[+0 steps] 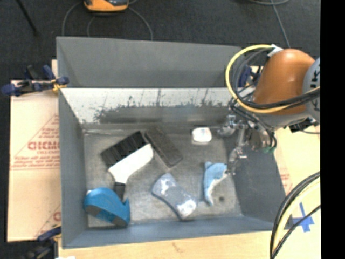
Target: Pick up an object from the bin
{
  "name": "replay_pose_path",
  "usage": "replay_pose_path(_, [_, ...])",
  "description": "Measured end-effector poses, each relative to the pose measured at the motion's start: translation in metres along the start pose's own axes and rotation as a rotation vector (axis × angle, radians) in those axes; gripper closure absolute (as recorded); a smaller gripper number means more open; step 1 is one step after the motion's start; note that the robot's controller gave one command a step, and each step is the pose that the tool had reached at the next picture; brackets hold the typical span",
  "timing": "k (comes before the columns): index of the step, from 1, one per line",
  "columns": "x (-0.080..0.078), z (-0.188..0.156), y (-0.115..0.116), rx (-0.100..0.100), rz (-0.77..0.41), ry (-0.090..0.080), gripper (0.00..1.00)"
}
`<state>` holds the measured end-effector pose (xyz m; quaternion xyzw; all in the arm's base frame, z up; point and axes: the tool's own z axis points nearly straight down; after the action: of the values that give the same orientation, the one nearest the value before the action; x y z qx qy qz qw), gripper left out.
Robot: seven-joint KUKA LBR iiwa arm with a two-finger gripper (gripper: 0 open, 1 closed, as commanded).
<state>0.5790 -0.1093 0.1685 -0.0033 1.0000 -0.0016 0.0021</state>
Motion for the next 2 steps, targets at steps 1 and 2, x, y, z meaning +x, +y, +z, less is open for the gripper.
replay_pose_path(1, [0.0,0.0,0.0,0.0,0.0,0.0,0.0])
replay_pose_path(2, [0.007,0.019,-0.003,0.0,-0.086,-0.007,0.0])
